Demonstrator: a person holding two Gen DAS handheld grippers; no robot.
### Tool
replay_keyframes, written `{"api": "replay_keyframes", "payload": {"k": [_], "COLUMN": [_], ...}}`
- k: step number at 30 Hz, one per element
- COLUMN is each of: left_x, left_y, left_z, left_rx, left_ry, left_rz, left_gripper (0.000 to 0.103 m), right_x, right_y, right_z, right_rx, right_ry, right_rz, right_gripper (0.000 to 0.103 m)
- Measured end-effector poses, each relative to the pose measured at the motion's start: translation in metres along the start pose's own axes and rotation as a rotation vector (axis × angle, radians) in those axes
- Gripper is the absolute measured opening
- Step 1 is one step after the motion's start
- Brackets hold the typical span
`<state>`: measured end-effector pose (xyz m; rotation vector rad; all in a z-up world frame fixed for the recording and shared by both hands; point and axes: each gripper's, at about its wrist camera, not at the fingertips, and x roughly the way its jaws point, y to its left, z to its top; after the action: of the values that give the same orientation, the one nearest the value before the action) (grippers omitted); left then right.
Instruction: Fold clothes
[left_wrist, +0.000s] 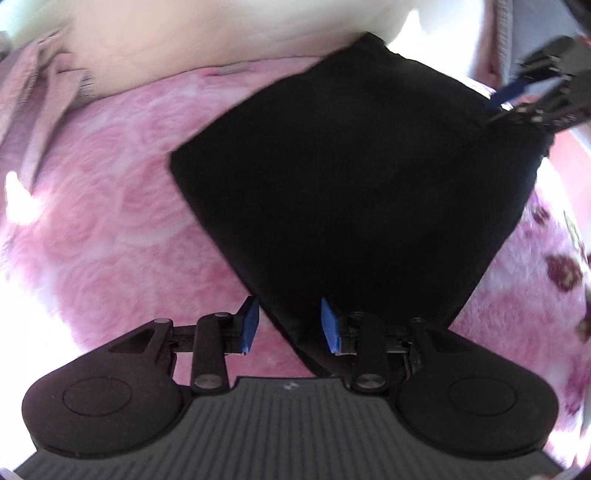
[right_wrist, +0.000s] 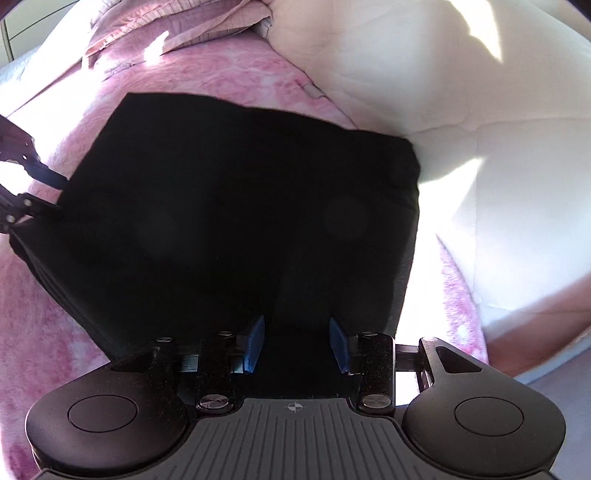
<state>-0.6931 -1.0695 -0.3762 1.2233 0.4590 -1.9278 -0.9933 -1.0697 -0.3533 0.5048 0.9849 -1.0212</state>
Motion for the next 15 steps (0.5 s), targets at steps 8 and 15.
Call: {"api": "replay_keyframes", "payload": {"k": [8, 15], "left_x": [-0.014, -0.034], "left_y": [-0.034, -0.040], "left_z": [-0.013, -0.009], "left_rx": [0.029, -0.002], "left_ry": [-0.004, -0.050], "left_rz": [0.018, 0.068], "left_gripper": [0.029, 0.029], "right_x": [-0.017, -0.052], "right_y": [0.013, 0.028], "right_z": [-0.031, -0.032], "right_rx": [0.064, 0.143], "right_ry": [-0.022, -0.088], "right_rz": [-0.027, -0.084], "right_gripper": [0.042, 0.042]}}
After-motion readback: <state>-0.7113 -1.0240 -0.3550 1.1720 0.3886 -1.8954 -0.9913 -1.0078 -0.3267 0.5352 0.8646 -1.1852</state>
